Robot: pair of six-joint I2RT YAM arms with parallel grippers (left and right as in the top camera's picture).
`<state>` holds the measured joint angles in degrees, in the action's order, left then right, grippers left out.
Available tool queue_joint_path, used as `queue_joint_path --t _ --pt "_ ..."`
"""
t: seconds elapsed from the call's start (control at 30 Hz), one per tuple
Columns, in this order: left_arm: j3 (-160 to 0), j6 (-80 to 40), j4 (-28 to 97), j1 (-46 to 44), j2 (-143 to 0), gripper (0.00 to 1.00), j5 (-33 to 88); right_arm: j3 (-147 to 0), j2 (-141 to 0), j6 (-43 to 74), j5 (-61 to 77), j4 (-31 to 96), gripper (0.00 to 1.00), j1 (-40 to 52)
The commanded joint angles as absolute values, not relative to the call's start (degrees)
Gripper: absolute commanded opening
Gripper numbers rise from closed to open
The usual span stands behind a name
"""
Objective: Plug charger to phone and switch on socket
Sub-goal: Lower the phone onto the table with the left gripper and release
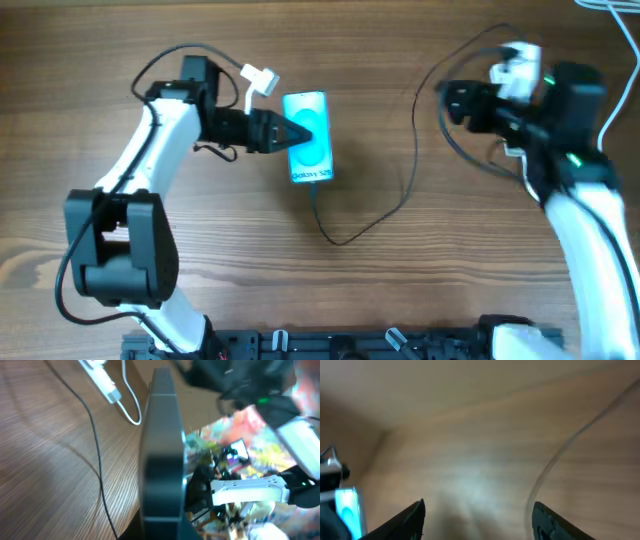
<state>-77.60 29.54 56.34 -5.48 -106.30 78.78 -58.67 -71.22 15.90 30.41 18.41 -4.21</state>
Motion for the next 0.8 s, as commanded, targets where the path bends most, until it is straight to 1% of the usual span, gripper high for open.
queue_joint_path --t 0.0,0.07,0.13,0.23,0.33,0.43,0.77 --pt "-77.67 24.38 49.63 -11.33 -106.24 0.04 75.66 -59.37 -61.45 13.69 16.27 23.16 0.70 -4.21" --pt "-77.67 14.98 41.87 -14.35 -106.76 0.04 71.13 -59.37 -57.71 13.72 16.32 25.89 0.72 -4.21" --pt "-77.67 4.21 30.72 -17.91 -108.42 0.04 64.99 -59.37 -54.85 13.69 16.29 30.26 0.72 -4.21" --pt "-77.67 -4.51 20.03 -19.81 -111.87 0.04 64.82 -59.35 -54.33 13.67 16.29 35.77 0.72 -4.21" --pt "-77.67 -12.84 12.73 -20.03 -117.14 0.04 64.84 -59.35 -55.44 13.52 16.29 39.57 0.72 -4.21" --pt "-77.67 -17.06 9.45 -20.05 -121.56 0.04 64.90 -59.35 -55.92 13.58 16.32 40.36 0.72 -4.21" --pt "-77.67 -17.67 5.06 -20.71 -128.62 0.04 63.33 -59.35 -55.94 13.69 16.32 40.91 0.73 -4.21"
